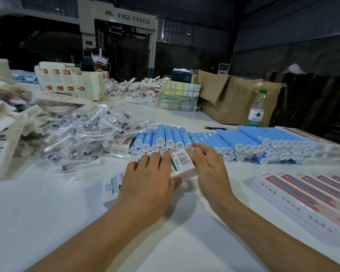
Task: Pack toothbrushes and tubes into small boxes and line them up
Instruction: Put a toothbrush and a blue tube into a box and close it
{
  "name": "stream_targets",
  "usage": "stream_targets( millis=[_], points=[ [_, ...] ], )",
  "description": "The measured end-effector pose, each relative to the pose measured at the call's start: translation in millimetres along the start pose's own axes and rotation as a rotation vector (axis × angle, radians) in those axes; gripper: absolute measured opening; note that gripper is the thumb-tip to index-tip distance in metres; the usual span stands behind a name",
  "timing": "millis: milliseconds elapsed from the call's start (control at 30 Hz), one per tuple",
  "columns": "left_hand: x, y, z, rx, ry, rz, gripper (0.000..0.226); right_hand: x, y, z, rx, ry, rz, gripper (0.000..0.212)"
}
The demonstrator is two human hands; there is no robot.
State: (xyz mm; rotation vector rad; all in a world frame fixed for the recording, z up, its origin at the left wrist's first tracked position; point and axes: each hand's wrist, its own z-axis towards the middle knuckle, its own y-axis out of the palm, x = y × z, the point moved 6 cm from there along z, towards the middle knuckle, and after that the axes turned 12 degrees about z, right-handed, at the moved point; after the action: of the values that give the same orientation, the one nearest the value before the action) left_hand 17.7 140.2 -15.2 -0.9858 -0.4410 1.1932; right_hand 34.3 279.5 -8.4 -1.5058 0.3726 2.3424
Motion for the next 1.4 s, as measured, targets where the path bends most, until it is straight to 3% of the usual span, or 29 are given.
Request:
stream_targets(
  millis=[67,167,333,400,533,633,900,967,1133,1400],
  points=[
    [-4.2,0.6,-0.2,0.003,-0.017,-0.006,0.071,-9.2,-9.3,0.0,0.078,-0.043,0.02,0.029],
    [-12.5,2.3,0.8,0.014,-0.052,0.003,0.064,-18.6,-27.5,-2.0,0.194,-0.091,-0.017,0.018],
    [-15.6,6.2,1.8,-0.013,-0.084,0.016,0.063,-11.8,-8.7,-9.1,0.013,-0.082,-0.167,0.019],
    [-15.4,7.9,2.2,-0.017,-0.082,0.029,0.063,-9.2,-5.9,-9.2,0.022,-0.05,-0.154,0.019],
    [-16.1,11.8,2.7,-0.009,-0.079,0.034,0.062,-7.8,-5.2,-10.0,-0.004,-0.003,-0.087,0.05],
    [-9.8,13.9,4.1,-0.019,-0.062,0.036,0.064,1.2,-1.9,-10.6,0.003,0.055,-0.09,0.029],
    [0.8,13.7,0.6,-0.033,0.025,0.075,0.069,14.4,-0.7,-5.0,-0.027,0.137,-0.081,0.053],
    [6.4,12.4,-1.1,-0.034,0.055,0.086,0.07,16.6,0.3,-4.8,-0.031,0.166,-0.091,0.048],
    [9.9,9.9,-3.9,-0.042,0.055,0.097,0.071,14.9,-0.7,-9.9,-0.007,0.187,-0.039,0.008],
    [9.6,9.5,-5.1,-0.021,0.022,0.106,0.068,10.2,9.4,-12.5,-0.07,0.147,-0.103,0.027]
  ],
)
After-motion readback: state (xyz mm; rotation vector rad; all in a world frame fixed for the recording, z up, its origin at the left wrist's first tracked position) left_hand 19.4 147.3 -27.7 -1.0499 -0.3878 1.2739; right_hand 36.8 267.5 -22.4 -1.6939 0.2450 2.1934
